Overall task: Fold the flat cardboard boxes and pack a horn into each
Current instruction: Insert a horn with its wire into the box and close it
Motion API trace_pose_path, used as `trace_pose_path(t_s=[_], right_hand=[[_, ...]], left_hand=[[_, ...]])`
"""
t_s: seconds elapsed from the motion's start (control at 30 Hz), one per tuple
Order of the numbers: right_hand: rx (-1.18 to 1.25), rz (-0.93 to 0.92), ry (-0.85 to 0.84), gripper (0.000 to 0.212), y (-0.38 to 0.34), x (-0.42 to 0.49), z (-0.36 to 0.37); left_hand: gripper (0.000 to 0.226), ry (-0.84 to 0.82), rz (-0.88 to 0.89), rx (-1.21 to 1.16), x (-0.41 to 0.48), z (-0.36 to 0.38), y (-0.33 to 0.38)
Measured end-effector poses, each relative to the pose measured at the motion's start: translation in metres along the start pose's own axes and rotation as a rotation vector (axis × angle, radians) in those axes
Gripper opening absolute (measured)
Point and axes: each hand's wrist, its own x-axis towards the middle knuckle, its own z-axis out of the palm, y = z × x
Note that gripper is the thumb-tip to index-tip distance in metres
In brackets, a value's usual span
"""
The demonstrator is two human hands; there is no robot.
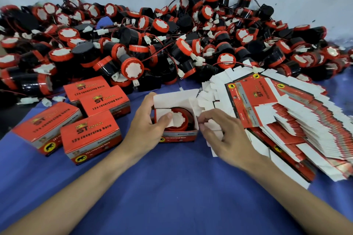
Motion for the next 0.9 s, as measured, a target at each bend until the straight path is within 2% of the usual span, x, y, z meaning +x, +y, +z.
trace_pose_path(t_s=[0.1, 0.23, 0.3, 0.4, 0.47, 0.57, 0.7, 0.9], right_hand=[[0.011, -0.115, 0.063, 0.019, 0.0, 0.002, 0.001], [-0.088, -0.206, -0.065, 0.024, -0.002, 0.002, 0.003], [-0.067, -0.151, -0.092, 0.025, -0.005, 0.002, 0.004], [0.27, 0.19, -0.076, 0.019, -0.014, 0.004, 0.003], [0.42, 0.33, -0.025, 0.029, -0.012, 0.006, 0.003], [0.423, 0.33, -0.014, 0.031, -0.012, 0.007, 0.005], [0.438, 0.306, -0.038, 0.028, -0.009, 0.001, 0.008], [0.304, 0.205, -0.061, 0.027, -0.011, 0.002, 0.001]], left_hand=[[0.014, -0.008, 0.035, 0.033, 0.0, 0.0, 0.0], [0.018, -0.019, 0.113, 0.088, -0.001, 0.0, 0.001], [0.024, -0.023, 0.144, 0.106, -0.002, 0.0, 0.002], [0.027, -0.026, 0.239, 0.233, -0.002, -0.004, 0.002], [0.029, -0.014, 0.339, 0.354, -0.001, -0.007, 0.001], [0.033, -0.083, 0.447, 0.489, 0.0, -0.009, -0.001], [0.07, -0.26, 0.459, 0.578, -0.002, -0.012, -0.004], [0.059, -0.274, 0.454, 0.516, 0.003, -0.016, -0.001]])
